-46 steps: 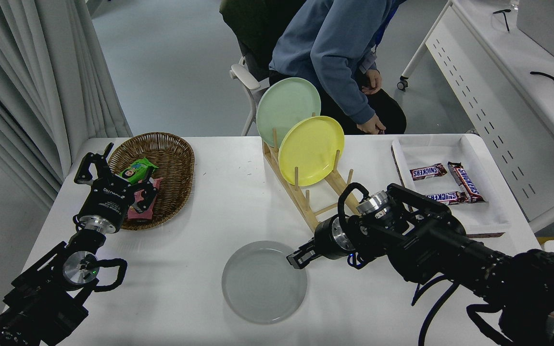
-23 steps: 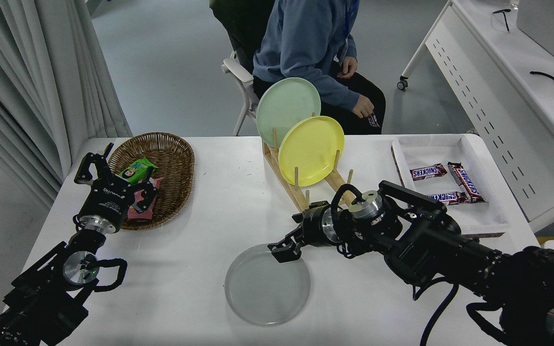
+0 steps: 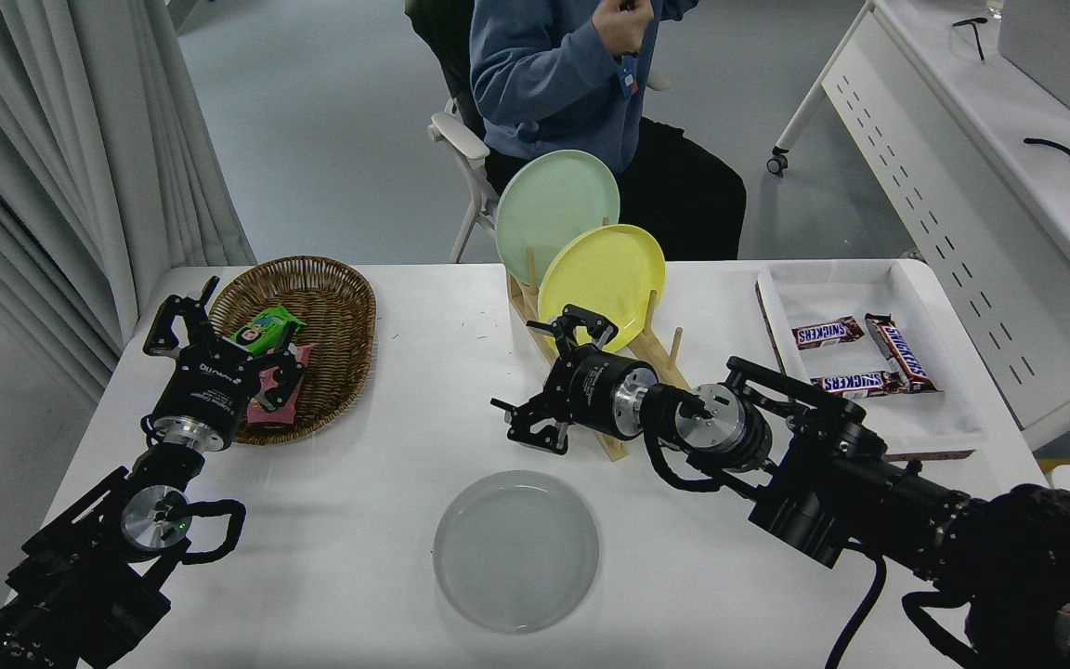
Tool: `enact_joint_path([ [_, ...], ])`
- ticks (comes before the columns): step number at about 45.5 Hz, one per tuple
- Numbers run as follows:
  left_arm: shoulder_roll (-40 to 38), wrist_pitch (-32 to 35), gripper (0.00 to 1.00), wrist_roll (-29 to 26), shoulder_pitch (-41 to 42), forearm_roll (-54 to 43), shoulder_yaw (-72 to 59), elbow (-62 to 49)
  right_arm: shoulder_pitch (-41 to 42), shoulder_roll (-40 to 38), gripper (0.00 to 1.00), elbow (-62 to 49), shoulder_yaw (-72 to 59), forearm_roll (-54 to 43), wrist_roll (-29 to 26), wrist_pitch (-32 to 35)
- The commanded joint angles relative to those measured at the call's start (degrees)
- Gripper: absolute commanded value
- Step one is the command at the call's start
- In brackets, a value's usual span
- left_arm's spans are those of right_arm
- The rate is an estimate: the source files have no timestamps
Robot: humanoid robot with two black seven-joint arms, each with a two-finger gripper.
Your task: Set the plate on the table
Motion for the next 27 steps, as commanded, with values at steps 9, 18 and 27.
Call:
enact_joint_path([
  [9,0.0,0.0,1.0,0.0,-0.01,0.0,0.0,-0.04,-1.62,-10.03,0.99,0.57,9.81,-10.23,9.8,6.8],
  [18,0.0,0.0,1.0,0.0,-0.01,0.0,0.0,-0.04,-1.8,-16.0,1.0,0.57,12.1,-11.29,9.72,7.15],
  [27,0.0,0.0,1.0,0.0,-0.01,0.0,0.0,0.04,-6.54,-16.1,1.0,-1.36,21.77,-11.37,10.16,10.58],
])
